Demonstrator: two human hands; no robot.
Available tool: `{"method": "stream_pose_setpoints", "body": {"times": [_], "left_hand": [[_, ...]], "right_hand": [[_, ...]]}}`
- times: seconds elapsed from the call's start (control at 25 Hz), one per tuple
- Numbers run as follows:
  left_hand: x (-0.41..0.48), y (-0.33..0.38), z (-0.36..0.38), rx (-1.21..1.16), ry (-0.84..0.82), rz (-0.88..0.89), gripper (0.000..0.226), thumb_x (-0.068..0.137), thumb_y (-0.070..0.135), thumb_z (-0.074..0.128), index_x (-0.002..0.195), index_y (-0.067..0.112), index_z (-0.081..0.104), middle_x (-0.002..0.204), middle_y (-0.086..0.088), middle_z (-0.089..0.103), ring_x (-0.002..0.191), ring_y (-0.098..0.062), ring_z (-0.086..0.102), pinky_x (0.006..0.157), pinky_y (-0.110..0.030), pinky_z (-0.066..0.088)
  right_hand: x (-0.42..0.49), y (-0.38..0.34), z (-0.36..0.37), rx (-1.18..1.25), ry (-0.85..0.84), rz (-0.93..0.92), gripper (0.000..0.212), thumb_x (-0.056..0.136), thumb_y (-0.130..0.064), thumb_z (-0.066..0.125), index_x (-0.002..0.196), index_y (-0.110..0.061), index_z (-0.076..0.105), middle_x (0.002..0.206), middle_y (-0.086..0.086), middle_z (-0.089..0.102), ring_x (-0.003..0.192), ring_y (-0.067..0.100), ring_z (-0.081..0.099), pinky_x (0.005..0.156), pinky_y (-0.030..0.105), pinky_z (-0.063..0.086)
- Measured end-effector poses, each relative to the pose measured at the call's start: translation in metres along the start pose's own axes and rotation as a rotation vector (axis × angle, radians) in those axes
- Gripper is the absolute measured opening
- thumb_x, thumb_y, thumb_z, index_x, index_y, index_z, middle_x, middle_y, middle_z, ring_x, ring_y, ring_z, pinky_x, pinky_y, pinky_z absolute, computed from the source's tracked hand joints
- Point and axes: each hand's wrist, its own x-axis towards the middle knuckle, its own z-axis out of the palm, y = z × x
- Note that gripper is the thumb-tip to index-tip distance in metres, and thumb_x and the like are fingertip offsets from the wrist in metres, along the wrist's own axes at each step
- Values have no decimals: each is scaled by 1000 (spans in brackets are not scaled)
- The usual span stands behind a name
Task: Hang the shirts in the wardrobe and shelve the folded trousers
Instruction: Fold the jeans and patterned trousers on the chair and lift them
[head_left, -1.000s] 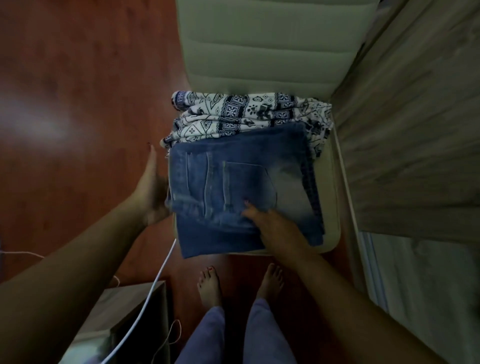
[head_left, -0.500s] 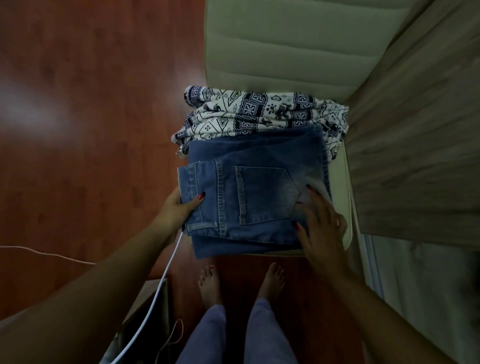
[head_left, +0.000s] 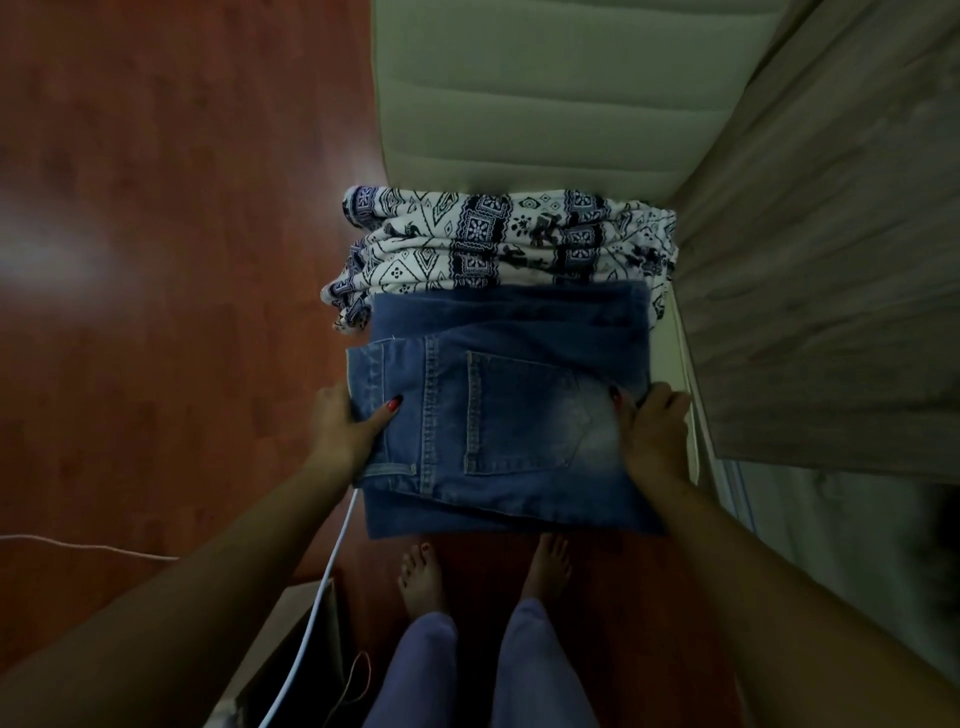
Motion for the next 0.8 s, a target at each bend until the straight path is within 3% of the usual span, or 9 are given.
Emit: {"method": "stream_pose_setpoints", "body": {"times": [0.16, 0.32, 0.44, 0.52, 0.6, 0.68, 0.8], "left_hand": [[6, 4, 3, 257, 64, 115, 43, 79, 34, 74, 107, 6, 57, 109, -12, 58, 97, -24, 57, 83, -42, 50], [12, 15, 11, 217, 43, 156, 38, 80, 24, 74, 108, 11, 51, 111, -15, 57, 101, -29, 56, 87, -48, 49], [16, 21, 14, 0, -11, 25, 43, 80, 22, 74, 109, 13, 44, 114, -12, 59, 104, -29, 60, 88, -51, 52], [13, 25, 15, -157, 7, -28, 46, 82, 26, 70, 114, 13, 39, 112, -6, 57, 100, -23, 61, 84, -46, 55], [15, 36, 21, -222, 38, -48, 44, 88, 33, 62, 119, 15, 37, 112, -2, 54, 94, -16, 61, 75, -35, 55], [19, 46, 25, -215, 63, -61, 38, 93, 38, 53, 122, 17, 38, 107, 3, 55, 90, -12, 60, 66, -27, 50], [34, 55, 27, -129, 111, -16, 35, 95, 41, 51, 117, 16, 44, 109, 1, 55, 95, -15, 57, 69, -27, 47]], "right_hand": [[-7, 7, 3, -49, 23, 49, 46, 94, -47, 43, 109, -4, 44, 122, 19, 41, 105, 38, 50, 83, 52, 47], [-1, 17, 2, -100, 144, 8, 55, 90, -55, 41, 106, -3, 49, 113, 20, 51, 94, 36, 56, 69, 48, 53], [14, 30, -10, 168, 39, -91, 51, 85, -69, 41, 94, -19, 48, 97, 6, 57, 80, 20, 58, 63, 36, 50], [30, 11, -27, 405, -13, -98, 33, 91, -55, 48, 99, -23, 49, 94, -2, 57, 79, 3, 57, 69, 29, 50], [65, -19, -43, 631, 30, -42, 29, 95, -44, 46, 100, -17, 55, 84, -10, 55, 74, 0, 54, 70, 21, 48], [110, -42, -49, 752, -11, 23, 36, 91, -51, 48, 104, -18, 56, 89, -11, 57, 85, 7, 56, 75, 19, 47], [158, -60, -49, 688, -212, 156, 83, 62, -67, 71, 127, -16, 57, 125, 3, 62, 112, 20, 60, 96, 38, 52]]}}
